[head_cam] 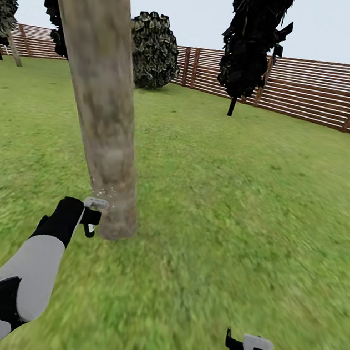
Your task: In the garden, pick up the pesticide atomizer on the floor and spray pesticide onto both trees until each tree trunk is fully covered.
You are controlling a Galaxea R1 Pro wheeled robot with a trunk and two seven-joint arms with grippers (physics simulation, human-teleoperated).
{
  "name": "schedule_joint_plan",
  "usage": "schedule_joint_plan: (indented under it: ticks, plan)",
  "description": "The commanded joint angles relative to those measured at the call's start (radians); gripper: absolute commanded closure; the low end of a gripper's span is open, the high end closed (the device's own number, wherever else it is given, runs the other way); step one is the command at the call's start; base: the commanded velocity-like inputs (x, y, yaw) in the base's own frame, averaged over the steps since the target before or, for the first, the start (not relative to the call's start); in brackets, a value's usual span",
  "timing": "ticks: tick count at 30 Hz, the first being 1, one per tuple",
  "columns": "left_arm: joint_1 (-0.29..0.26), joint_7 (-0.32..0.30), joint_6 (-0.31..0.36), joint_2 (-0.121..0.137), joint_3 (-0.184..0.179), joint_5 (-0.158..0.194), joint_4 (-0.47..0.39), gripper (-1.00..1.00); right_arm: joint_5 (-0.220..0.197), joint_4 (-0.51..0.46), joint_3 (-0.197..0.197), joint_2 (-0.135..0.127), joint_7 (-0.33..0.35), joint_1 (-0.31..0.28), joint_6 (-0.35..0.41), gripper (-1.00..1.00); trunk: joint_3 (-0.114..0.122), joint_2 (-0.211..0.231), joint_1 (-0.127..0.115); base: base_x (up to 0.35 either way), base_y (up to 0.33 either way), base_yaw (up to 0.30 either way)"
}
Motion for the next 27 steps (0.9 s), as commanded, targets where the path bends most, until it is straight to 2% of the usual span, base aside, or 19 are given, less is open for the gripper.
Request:
schedule_joint_plan:
  ticks: [1,8,14,21,23,25,27]
  plan:
    - [-0.001,-0.009,0.002,-0.002,0.006,-0.011,-0.002,1.00,0.011,0.001,-0.006,0.000,-0.004,-0.001,-0.002,-1.00,-0.001,0.000,0.000,0.235,-0.187,0.004]
    - [0.000,-0.009,0.002,-0.002,0.006,-0.010,-0.003,1.00,0.011,0.001,-0.006,0.000,-0.004,-0.001,-0.002,-1.00,-0.001,0.000,0.000,0.242,-0.176,0.001]
    - [0.001,-0.009,0.002,-0.002,0.006,-0.011,-0.003,1.00,0.011,0.001,-0.006,0.000,-0.004,-0.001,-0.002,-1.00,-0.001,0.000,0.000,0.058,-0.255,0.005]
    - [0.001,-0.009,0.001,-0.004,0.006,-0.009,0.002,1.00,0.011,0.001,-0.005,0.002,-0.004,-0.001,-0.002,-1.00,-0.001,0.000,0.000,0.042,-0.271,0.223]
    - [0.022,-0.009,0.001,-0.005,0.006,-0.011,0.014,1.00,0.011,0.001,-0.005,0.002,-0.004,-0.001,-0.002,-1.00,-0.001,0.000,0.000,0.192,-0.225,0.177]
    - [0.064,-0.008,-0.002,0.008,0.013,-0.012,0.020,1.00,0.011,0.001,-0.006,0.002,-0.004,-0.001,-0.002,-1.00,-0.001,0.000,0.000,0.226,-0.173,0.043]
    - [0.091,-0.008,-0.007,0.023,0.035,-0.013,0.020,1.00,0.011,0.001,-0.005,0.002,-0.004,-0.001,-0.002,-1.00,-0.001,0.000,0.000,0.172,-0.096,0.014]
